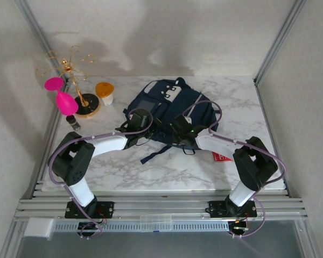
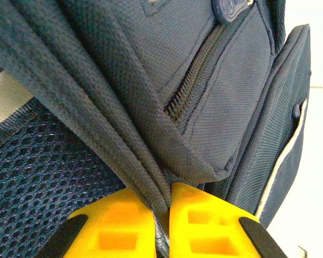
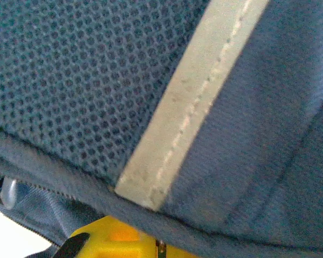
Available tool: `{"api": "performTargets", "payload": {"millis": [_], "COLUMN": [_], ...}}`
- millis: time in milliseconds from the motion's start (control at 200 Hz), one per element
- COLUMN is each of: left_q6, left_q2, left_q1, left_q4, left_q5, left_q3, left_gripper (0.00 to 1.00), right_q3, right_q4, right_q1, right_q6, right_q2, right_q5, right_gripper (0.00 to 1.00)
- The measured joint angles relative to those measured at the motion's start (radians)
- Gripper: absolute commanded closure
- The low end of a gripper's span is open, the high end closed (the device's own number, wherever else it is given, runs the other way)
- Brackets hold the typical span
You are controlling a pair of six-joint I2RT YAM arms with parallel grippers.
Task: Pack the student bag
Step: Zip the student bag at the center of the table.
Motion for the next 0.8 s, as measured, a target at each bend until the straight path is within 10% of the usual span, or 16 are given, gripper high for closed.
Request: {"api": "performTargets", "payload": {"millis": [536,796], "left_q6": [0.169,0.176], "left_q2": [-0.013,-0.100], "left_q1": [0.132,0.174], "left_q4": [-0.148,-0.088], "left_q5": [0.081,0.107], "left_q3": [0.080,-0.030], "left_gripper": [1.00,0.52], "right_q3": [-0.116,-0.116], "right_q4": [0.029,0.070], "right_q1": [-0.050,-0.045], "right_q6": [-0.216,-0.214], "right_q2": [-0.233,-0.232], "right_q5": [-0.116,-0.246], "right_gripper": [1.00,1.00]}}
